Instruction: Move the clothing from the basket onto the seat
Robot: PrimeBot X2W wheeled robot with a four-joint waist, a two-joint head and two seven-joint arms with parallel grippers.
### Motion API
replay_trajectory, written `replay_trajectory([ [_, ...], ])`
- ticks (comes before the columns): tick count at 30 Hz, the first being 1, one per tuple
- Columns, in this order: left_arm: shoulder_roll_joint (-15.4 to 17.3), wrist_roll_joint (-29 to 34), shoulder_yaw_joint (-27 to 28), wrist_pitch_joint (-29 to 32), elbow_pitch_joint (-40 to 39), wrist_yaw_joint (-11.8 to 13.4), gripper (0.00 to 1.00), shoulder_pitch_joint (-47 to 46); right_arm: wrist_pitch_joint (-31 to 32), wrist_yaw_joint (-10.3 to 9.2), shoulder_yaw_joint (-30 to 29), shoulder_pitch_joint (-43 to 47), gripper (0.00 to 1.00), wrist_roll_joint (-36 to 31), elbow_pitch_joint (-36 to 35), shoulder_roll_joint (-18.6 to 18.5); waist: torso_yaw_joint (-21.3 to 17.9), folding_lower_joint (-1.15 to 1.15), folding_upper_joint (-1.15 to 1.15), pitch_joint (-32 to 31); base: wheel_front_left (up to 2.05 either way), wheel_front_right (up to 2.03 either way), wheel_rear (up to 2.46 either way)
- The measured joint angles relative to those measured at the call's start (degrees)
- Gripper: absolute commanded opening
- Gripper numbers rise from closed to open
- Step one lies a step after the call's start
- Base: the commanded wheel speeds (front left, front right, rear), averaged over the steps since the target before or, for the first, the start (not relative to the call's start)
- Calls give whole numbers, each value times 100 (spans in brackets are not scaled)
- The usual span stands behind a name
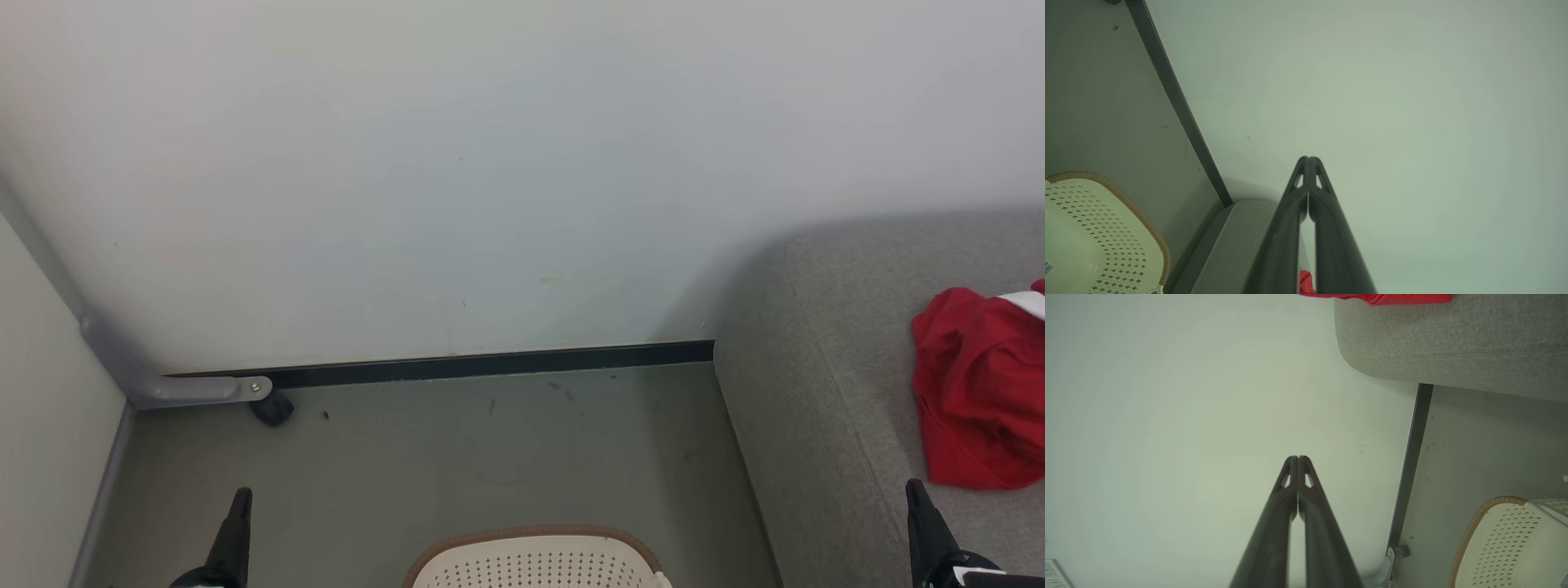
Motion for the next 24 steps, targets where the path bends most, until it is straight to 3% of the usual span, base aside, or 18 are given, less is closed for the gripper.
replay_trajectory([
  [24, 0, 0, 0, 0, -1, 0, 0, 0, 0, 0, 0, 0, 0, 0, -1, 0, 0, 0, 0, 0, 0, 0, 0],
])
